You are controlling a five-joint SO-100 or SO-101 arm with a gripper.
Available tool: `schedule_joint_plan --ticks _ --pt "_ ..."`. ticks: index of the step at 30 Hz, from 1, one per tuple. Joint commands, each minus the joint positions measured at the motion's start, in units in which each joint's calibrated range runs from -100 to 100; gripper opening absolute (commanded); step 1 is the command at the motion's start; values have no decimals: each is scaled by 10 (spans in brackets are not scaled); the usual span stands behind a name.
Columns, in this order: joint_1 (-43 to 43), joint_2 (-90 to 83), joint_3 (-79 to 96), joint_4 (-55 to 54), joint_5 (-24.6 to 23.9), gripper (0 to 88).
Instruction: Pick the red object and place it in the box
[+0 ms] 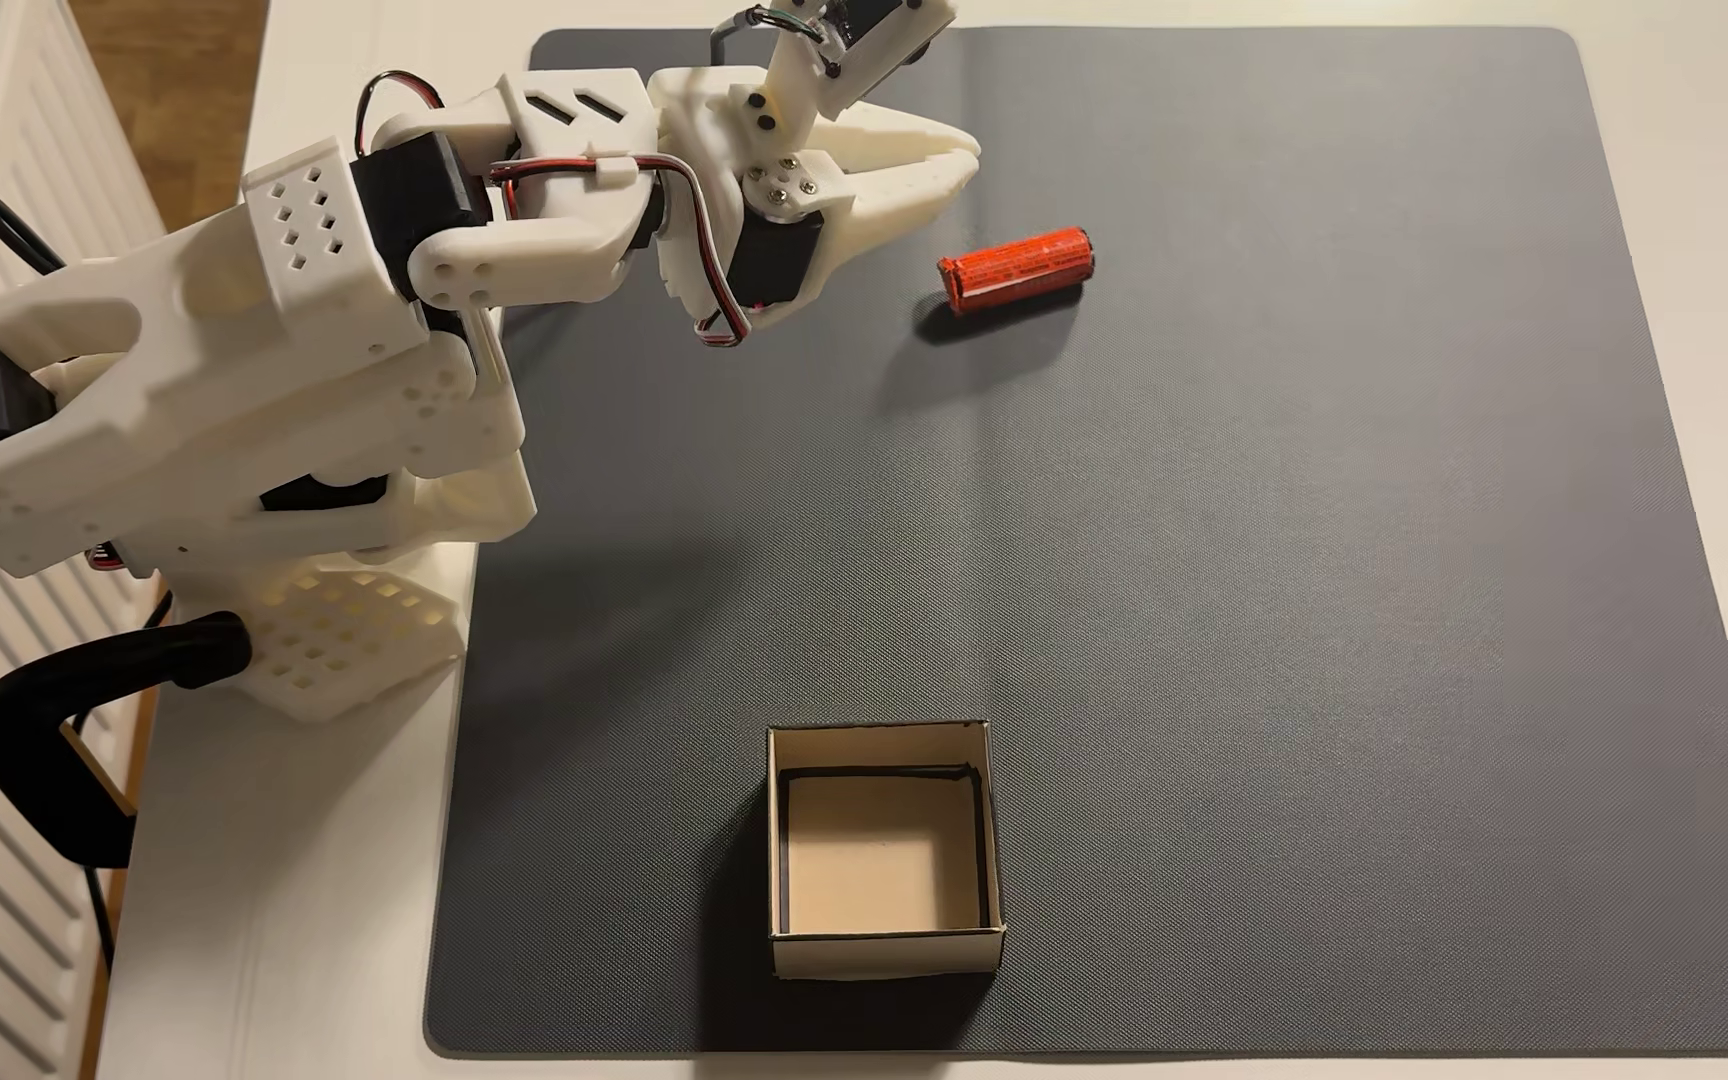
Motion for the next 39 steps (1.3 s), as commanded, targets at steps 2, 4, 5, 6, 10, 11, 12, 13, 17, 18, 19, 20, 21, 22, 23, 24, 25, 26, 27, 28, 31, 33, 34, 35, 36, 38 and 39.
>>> schedule_joint_plan --ticks 2,4,5,6,10,11,12,13,17,18,19,20,21,22,23,24,25,26,27,28,31,33,34,35,36,38,39 --pt "-23 53 -2 -1 3 9" --pt "-30 86 -18 -4 3 9" --pt "-33 103 -29 -4 4 9" --pt "-36 122 -42 -5 4 9" --pt "-46 217 -78 -67 4 10" --pt "-49 247 -85 -90 4 10" --pt "-50 279 -94 -112 4 11" --pt "-51 310 -105 -130 4 13" --pt "-63 444 -166 -186 3 106" --pt "-68 477 -184 -193 3 131" --pt "-72 508 -201 -200 1 153" --pt "-74 535 -217 -204 0 169" --pt "-75 559 -232 -208 -1 183" --pt "-75 583 -246 -215 -1 194" --pt "-74 600 -258 -220 -1 202" --pt "-73 617 -267 -228 -1 207" --pt "-71 633 -273 -239 -1 211" --pt "-70 648 -278 -251 -1 211" --pt "-69 660 -279 -264 -1 212" --pt "-65 673 -280 -278 -1 212" --pt "-51 717 -278 -318 -1 212" --pt "-49 747 -276 -339 -1 212" --pt "-49 761 -276 -349 -1 216" --pt "-49 774 -276 -359 -1 223" --pt "-49 787 -276 -370 -1 229" --pt "-49 809 -276 -389 -1 238" --pt "-49 819 -276 -399 -1 237"
